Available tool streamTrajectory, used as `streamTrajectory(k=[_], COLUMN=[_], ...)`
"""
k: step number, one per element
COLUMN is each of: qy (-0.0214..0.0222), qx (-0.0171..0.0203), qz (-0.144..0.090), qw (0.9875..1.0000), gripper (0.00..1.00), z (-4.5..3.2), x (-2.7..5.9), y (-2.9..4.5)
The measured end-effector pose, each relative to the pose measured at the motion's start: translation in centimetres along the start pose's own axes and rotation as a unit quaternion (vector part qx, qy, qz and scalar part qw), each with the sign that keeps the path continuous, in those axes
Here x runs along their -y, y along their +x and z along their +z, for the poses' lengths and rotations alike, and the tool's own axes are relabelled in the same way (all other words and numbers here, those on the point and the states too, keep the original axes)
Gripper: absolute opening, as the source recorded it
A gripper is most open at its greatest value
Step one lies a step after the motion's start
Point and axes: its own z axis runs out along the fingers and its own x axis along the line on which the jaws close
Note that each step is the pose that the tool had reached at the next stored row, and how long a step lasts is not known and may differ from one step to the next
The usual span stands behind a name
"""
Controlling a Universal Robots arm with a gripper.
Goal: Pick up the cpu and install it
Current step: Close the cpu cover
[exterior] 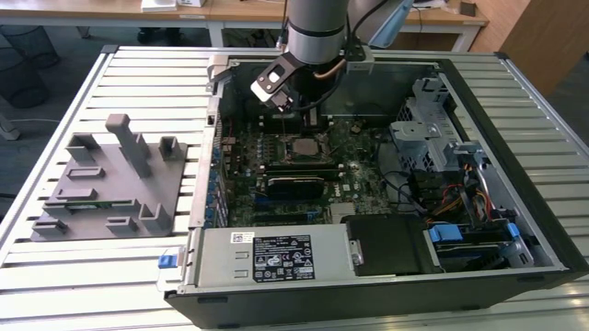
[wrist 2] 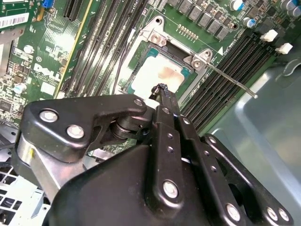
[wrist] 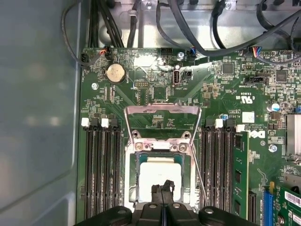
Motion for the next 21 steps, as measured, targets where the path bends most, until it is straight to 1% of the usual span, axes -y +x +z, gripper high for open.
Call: streamTrajectory(k=[6,16,21], qy=[0.0000,0.0000,0.0000], qx=[0.0000,0.0001,0.0000], qz=[0.000,0.000,0.000], qw=[1.0000,1.0000,1.0000], gripper=[0.11,0.11,0.11], z=[-0.45,-0.64,-0.88], x=[-0.01,-0.02,-0.02], y=[0.02,0.03,0.04])
